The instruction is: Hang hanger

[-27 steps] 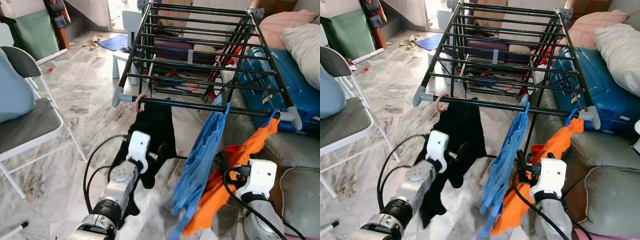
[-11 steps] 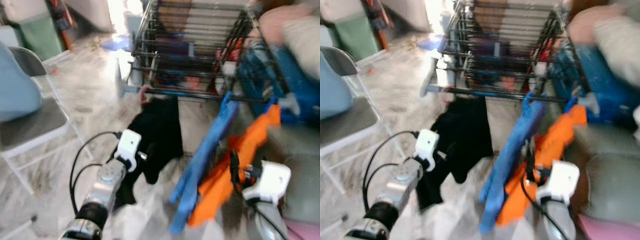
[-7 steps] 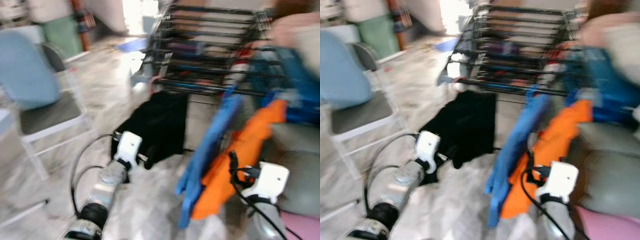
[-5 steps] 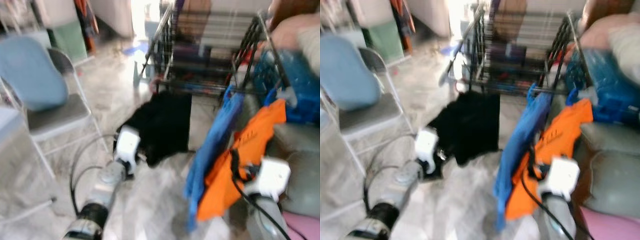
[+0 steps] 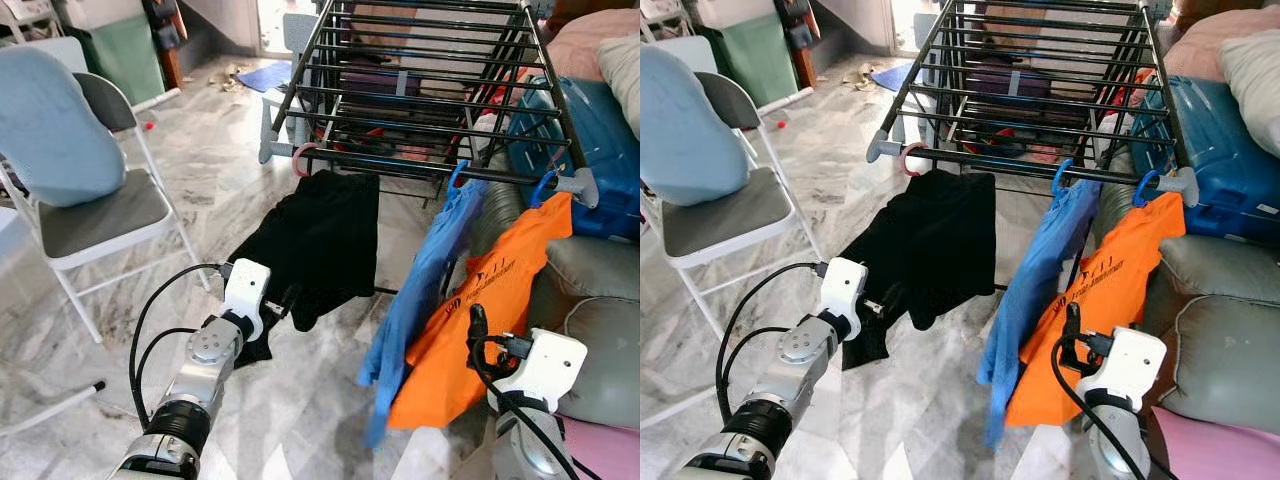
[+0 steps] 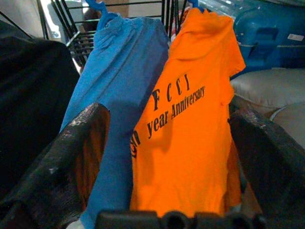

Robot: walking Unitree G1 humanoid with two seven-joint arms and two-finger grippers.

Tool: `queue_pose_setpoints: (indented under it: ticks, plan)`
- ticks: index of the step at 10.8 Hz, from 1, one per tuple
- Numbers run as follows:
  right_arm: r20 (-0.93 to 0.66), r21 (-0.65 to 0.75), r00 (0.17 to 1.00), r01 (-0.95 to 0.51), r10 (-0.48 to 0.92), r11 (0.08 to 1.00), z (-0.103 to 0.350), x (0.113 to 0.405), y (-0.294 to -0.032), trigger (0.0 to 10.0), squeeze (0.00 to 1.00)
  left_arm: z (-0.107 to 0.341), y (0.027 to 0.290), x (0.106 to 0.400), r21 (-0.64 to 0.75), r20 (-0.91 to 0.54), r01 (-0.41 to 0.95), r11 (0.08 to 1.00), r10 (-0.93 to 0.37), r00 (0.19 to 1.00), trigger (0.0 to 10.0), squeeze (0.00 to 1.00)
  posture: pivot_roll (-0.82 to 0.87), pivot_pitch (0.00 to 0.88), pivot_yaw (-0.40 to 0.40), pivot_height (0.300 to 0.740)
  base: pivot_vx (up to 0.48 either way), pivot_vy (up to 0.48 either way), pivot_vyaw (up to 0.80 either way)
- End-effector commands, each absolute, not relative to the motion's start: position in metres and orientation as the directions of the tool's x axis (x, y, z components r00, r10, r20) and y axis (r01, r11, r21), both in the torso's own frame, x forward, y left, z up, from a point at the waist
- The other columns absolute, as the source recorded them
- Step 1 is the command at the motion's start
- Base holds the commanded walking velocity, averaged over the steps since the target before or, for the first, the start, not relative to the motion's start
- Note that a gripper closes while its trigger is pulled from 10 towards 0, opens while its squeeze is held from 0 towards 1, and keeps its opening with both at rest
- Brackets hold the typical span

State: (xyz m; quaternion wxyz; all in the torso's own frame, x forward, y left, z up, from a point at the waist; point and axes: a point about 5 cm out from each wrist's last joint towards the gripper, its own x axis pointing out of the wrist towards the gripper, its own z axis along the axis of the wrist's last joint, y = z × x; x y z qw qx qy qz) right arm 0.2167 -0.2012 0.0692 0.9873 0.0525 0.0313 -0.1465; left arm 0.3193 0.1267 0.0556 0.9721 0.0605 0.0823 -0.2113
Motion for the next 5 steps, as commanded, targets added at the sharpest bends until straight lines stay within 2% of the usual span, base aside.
queue_pose_setpoints:
  ticks: [1, 5]
  plan:
    - [-0.088, 0.098, 0.95, 0.309, -0.301, 0.946, 0.0663, 0.2162, -0.2023, 10.0, 0.0, 0.0531, 0.1281, 0.3178, 0.086, -0.194, 0.429, 0.899, -0.408, 0.892, 10.0, 0.0, 0.03, 0.0, -0.013, 0.74, 0.0, 0.0, 0.0]
    - [-0.093, 0.115, 0.942, 0.331, -0.322, 0.936, 0.065, 0.2193, -0.2043, 10.0, 0.0, 0.0548, 0.1288, 0.3205, 0.094, -0.202, 0.446, 0.89, -0.421, 0.884, 10.0, 0.0, 0.04, 0.0, -0.001, 0.74, 0.0, 0.0, 0.0]
